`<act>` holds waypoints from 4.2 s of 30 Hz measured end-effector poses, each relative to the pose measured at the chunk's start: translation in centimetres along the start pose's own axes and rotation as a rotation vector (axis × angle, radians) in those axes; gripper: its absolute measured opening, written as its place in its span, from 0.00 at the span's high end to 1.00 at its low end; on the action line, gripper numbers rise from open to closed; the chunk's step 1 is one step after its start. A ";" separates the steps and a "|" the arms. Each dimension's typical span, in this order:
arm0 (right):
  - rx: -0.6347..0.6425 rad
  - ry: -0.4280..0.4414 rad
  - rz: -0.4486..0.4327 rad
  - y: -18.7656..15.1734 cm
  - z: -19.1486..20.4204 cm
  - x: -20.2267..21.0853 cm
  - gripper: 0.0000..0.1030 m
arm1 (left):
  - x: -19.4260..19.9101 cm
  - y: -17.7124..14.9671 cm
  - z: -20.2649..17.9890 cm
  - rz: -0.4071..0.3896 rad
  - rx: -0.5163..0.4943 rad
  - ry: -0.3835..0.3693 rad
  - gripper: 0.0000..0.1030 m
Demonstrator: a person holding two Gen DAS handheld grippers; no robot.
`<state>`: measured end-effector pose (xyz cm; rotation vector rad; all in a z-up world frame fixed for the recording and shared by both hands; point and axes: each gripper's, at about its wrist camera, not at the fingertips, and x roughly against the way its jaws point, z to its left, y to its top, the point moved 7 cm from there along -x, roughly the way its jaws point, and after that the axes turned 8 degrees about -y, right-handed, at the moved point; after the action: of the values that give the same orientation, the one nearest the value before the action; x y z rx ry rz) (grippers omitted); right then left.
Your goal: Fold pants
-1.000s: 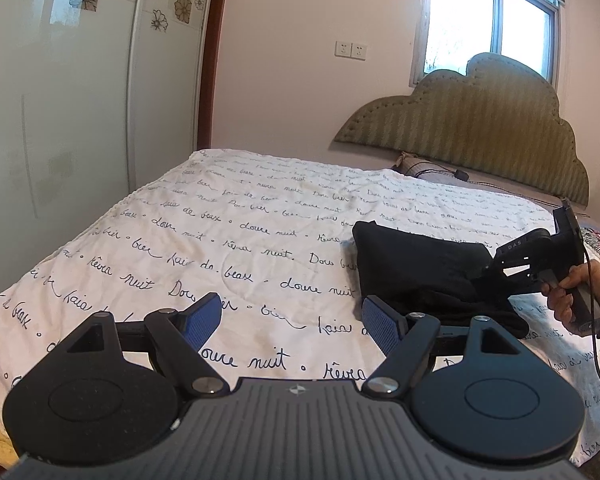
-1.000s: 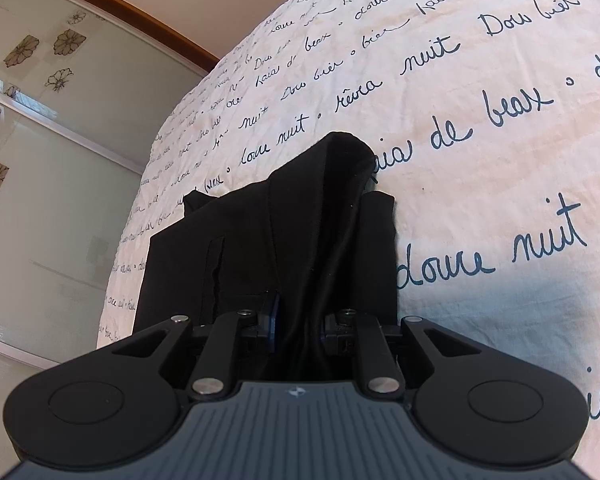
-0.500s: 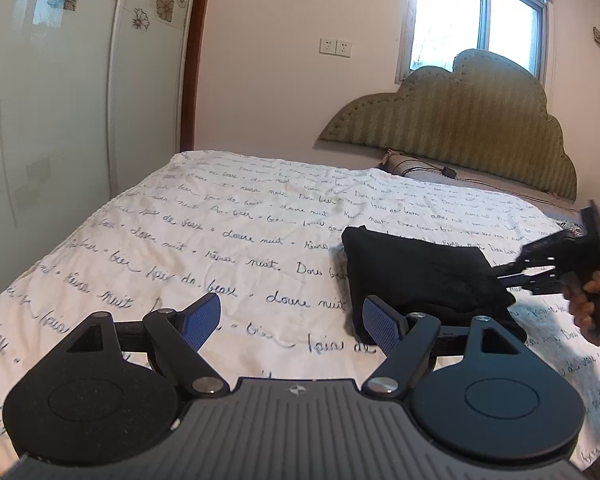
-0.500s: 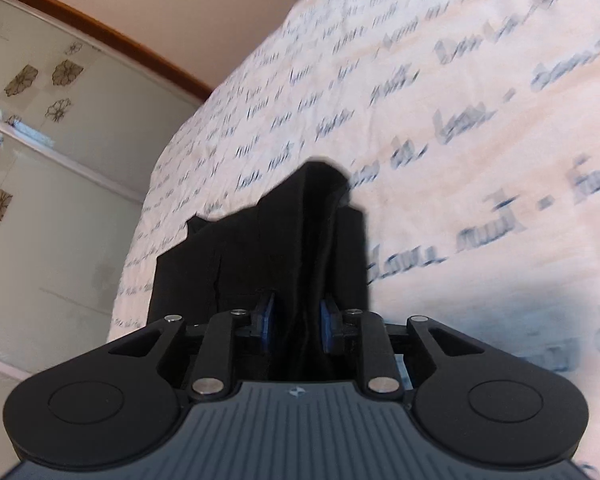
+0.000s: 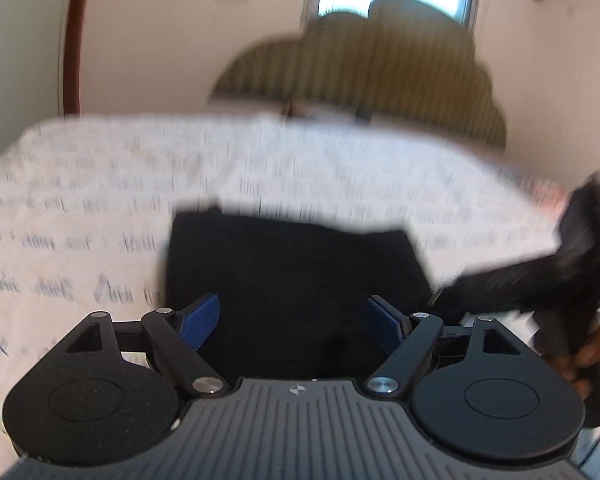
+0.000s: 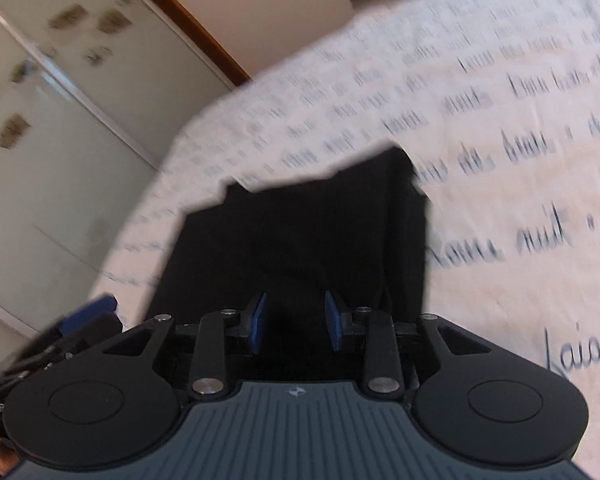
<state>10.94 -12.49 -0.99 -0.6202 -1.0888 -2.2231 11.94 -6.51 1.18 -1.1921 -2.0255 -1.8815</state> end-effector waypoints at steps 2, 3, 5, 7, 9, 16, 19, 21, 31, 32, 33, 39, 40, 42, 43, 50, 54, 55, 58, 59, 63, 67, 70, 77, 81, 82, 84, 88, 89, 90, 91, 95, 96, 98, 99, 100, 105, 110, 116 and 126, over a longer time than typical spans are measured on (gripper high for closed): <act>-0.067 0.065 -0.004 -0.1 -1.2 0.3 0.72 | -1.8 -1.8 0.6 0.036 -0.022 0.017 0.19; -0.084 0.076 -0.002 0.0 -1.4 0.4 0.72 | -1.8 -2.2 0.6 0.009 -0.054 0.014 0.15; -0.089 0.061 -0.021 0.3 -1.0 1.5 0.71 | -1.8 -2.5 0.4 0.006 -0.082 0.015 0.13; -0.056 0.078 -0.061 0.5 0.1 2.7 0.69 | -1.7 -2.2 0.5 0.011 -0.068 0.011 0.11; -0.040 0.071 -0.077 0.1 0.3 2.8 0.68 | -2.1 -2.3 0.7 0.006 -0.054 0.014 0.08; -0.072 0.043 -0.080 -0.3 -0.2 3.1 0.61 | -0.3 -1.6 -0.1 -0.046 -0.115 0.064 0.17; -0.006 0.028 -0.179 0.4 1.3 6.4 0.60 | 3.4 -0.5 0.7 -0.145 -0.098 0.077 0.09; 0.025 0.039 -0.200 0.2 2.5 7.3 0.55 | 4.8 -0.4 1.9 -0.177 -0.053 0.095 0.08; 0.062 -0.045 -0.094 -2.1 2.6 3.0 0.43 | 3.5 -4.0 5.6 -0.055 0.121 0.093 0.05; 0.071 -0.054 -0.105 -1.9 2.8 3.6 0.42 | 4.1 -3.7 5.6 -0.066 0.117 0.100 0.06; 0.091 -0.072 -0.131 -1.6 3.0 4.3 0.42 | 4.7 -3.3 5.6 -0.082 0.104 0.107 0.07; 0.156 -0.228 -0.234 0.0 1.9 6.6 0.26 | 7.3 -2.1 6.4 -0.136 0.041 0.172 0.07; 0.149 -0.256 -0.232 0.3 1.4 6.5 0.26 | 7.3 -2.1 6.9 -0.134 0.048 0.182 0.07; 0.137 -0.311 -0.240 0.8 0.1 6.7 0.26 | 7.2 -2.0 8.1 -0.129 0.068 0.207 0.07; 0.124 -0.333 -0.246 1.0 -0.5 6.6 0.26 | 7.2 -2.0 8.6 -0.129 0.077 0.215 0.07; 0.086 -0.507 -0.235 0.9 -5.6 5.5 0.26 | 5.5 -3.7 11.8 -0.076 0.145 0.276 0.07; 0.070 -0.514 -0.296 0.0 -7.9 5.4 0.25 | 4.7 -4.5 12.3 -0.047 0.144 0.291 0.06; 0.067 -0.495 -0.317 -0.3 -8.0 5.4 0.21 | 4.7 -4.5 12.2 -0.041 0.139 0.295 0.05; 0.085 -0.511 -0.338 -0.6 -7.6 5.5 0.20 | 4.5 -4.6 12.1 -0.032 0.132 0.301 0.03; 0.100 -0.524 -0.332 -0.5 -7.4 5.2 0.20 | 4.4 -4.5 12.1 -0.030 0.132 0.302 0.03; 0.149 -0.564 -0.317 -0.7 -6.9 4.7 0.17 | 4.4 -4.5 12.1 -0.027 0.129 0.306 0.01; 0.176 -0.588 -0.308 -0.8 -6.6 4.4 0.16 | 4.4 -4.6 12.1 -0.025 0.128 0.312 0.00; 0.185 -0.597 -0.303 -0.8 -6.5 4.2 0.15 | 4.4 -4.5 12.1 -0.025 0.127 0.314 0.00; 0.200 -0.607 -0.296 -0.9 -6.4 4.0 0.13 | 4.5 -4.6 12.1 -0.025 0.127 0.316 0.00; 0.207 -0.612 -0.294 -1.0 -6.4 4.0 0.13 | 4.4 -4.6 12.2 -0.025 0.126 0.316 0.00; 0.207 -0.612 -0.294 -1.0 -6.4 4.0 0.13 | 4.5 -4.6 12.2 -0.025 0.127 0.315 0.00; 0.208 -0.612 -0.294 -1.0 -6.4 4.0 0.12 | 4.4 -4.6 12.2 -0.025 0.126 0.315 0.00; 0.207 -0.608 -0.294 -1.0 -6.3 4.0 0.11 | 4.4 -4.6 12.2 -0.025 0.127 0.315 0.00; 0.207 -0.608 -0.294 -1.0 -6.3 4.0 0.11 | 4.4 -4.6 12.2 -0.025 0.127 0.315 0.00; 0.207 -0.609 -0.294 -1.0 -6.3 4.0 0.11 | 4.4 -4.6 12.2 -0.025 0.126 0.315 0.00; 0.207 -0.609 -0.294 -1.0 -6.3 4.0 0.11 | 4.4 -4.6 12.2 -0.025 0.126 0.315 0.00; 0.206 -0.606 -0.297 -1.0 -6.3 4.0 0.11 | 4.4 -4.7 12.4 -0.027 0.137 0.306 0.00; 0.204 -0.602 -0.300 -1.0 -6.3 4.1 0.11 | 4.4 -4.7 12.5 -0.028 0.142 0.303 0.00; 0.192 -0.587 -0.306 -1.0 -6.5 4.2 0.11 | 4.4 -4.7 12.5 -0.029 0.144 0.303 0.00; 0.183 -0.577 -0.310 -1.0 -6.6 4.3 0.11 | 4.4 -4.7 12.5 -0.028 0.144 0.305 0.00; 0.175 -0.568 -0.315 -0.9 -6.7 4.4 0.11 | 4.4 -4.7 12.4 -0.028 0.142 0.308 0.00; 0.166 -0.554 -0.317 -0.7 -6.8 4.3 0.10 | 5.4 -4.6 11.8 -0.024 0.126 0.337 0.01; 0.170 -0.559 -0.315 -0.7 -6.7 4.3 0.10 | 10.1 -5.0 10.6 -0.102 0.181 0.345 0.01; 0.165 -0.553 -0.319 -0.8 -6.8 4.4 0.10 | 16.1 -6.3 10.5 -0.155 0.203 0.363 0.00; 0.167 -0.555 -0.317 -0.8 -6.7 4.4 0.10 | 20.4 -7.8 12.9 -0.199 0.319 0.410 0.01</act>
<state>6.25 -18.85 -2.46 -1.0937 -1.7332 -2.2398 -1.46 14.87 4.12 -0.4958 -2.1504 -1.6225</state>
